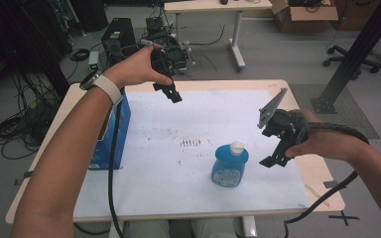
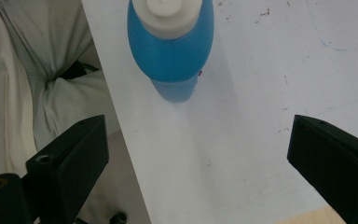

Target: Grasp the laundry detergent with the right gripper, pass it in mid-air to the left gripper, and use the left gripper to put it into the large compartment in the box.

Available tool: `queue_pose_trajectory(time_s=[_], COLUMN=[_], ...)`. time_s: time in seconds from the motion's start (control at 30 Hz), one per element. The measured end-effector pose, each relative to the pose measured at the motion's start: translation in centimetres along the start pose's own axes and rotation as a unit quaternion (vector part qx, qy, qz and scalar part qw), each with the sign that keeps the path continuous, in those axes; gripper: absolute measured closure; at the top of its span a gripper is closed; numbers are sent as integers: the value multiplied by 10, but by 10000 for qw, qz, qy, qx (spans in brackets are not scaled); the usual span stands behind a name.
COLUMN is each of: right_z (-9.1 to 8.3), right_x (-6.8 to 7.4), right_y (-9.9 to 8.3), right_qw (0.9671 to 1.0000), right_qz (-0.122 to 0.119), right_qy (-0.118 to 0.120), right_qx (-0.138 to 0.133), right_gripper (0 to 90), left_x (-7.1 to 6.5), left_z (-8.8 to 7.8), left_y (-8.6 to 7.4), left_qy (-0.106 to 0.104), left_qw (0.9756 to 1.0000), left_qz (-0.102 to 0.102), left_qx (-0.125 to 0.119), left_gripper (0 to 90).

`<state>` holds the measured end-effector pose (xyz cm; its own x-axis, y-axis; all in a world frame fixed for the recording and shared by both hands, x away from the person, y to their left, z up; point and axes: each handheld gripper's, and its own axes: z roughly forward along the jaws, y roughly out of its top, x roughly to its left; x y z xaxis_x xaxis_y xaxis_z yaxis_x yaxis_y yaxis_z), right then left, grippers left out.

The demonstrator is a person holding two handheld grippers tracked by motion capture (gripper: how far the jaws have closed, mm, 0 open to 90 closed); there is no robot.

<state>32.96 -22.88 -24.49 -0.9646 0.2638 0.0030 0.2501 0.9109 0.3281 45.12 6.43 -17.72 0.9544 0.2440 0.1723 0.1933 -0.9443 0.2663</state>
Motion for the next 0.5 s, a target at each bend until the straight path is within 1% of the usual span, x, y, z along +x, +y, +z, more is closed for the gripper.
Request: queue_pose_trajectory(time_s=[0.33, 0.4, 0.5], right_z=[-5, -6, -6], right_x=[3, 3, 4], right_y=[-3, -3, -3], right_qw=[10000, 10000, 9999], right_qz=[15, 26, 17], right_qy=[-53, -63, -75], right_qx=[-55, -65, -136], right_gripper=[52, 51, 47], left_x=[-5, -7, -9], left_z=[-2, -3, -4], left_y=[2, 3, 4], left_qy=[78, 91, 117], left_qw=[10000, 10000, 9999], left_qz=[-2, 35, 30], left_qx=[-13, -6, -7], left_gripper=[70, 71, 71])
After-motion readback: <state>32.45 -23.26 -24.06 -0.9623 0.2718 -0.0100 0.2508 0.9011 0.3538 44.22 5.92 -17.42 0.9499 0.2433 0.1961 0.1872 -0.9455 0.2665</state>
